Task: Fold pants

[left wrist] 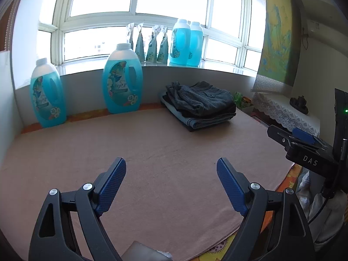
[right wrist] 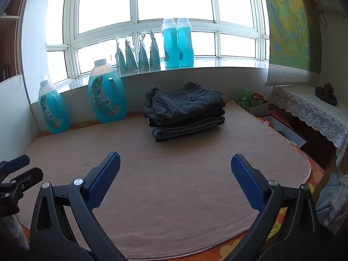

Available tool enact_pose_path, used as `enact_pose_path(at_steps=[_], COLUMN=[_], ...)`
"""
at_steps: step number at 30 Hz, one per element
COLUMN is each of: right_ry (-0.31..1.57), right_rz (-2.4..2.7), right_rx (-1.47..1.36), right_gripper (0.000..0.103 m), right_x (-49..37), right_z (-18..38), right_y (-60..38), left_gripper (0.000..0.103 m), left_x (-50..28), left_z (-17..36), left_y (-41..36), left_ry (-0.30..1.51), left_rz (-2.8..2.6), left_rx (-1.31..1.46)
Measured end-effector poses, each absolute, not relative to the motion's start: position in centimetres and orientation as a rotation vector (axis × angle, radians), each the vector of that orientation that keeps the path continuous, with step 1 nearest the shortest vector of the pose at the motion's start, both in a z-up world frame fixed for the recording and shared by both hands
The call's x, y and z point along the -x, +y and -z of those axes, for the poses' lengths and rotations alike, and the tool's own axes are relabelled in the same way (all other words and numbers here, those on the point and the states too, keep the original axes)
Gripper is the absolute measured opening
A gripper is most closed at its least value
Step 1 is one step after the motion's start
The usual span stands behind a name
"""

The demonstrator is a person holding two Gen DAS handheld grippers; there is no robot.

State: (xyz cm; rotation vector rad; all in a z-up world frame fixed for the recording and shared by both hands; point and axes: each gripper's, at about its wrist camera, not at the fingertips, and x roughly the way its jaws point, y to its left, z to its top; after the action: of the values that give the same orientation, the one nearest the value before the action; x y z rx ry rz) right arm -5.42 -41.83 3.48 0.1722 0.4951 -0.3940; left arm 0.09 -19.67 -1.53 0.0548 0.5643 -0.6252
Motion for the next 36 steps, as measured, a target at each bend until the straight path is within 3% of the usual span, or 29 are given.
enact_pose_path(at_steps=[36], right_ry=[0.502], right_rz=[0.372], right_rx=[-0.185], right_gripper=[0.103], right_x=[4.94], right_z=[-3.39], right_y=[-41.0], left_gripper=[0.086], left_x=[-0.03], left_z=[2.34], left_y=[-19.27], left_ry=[0.563], left_rz=[0.606], left_rx=[-0.037])
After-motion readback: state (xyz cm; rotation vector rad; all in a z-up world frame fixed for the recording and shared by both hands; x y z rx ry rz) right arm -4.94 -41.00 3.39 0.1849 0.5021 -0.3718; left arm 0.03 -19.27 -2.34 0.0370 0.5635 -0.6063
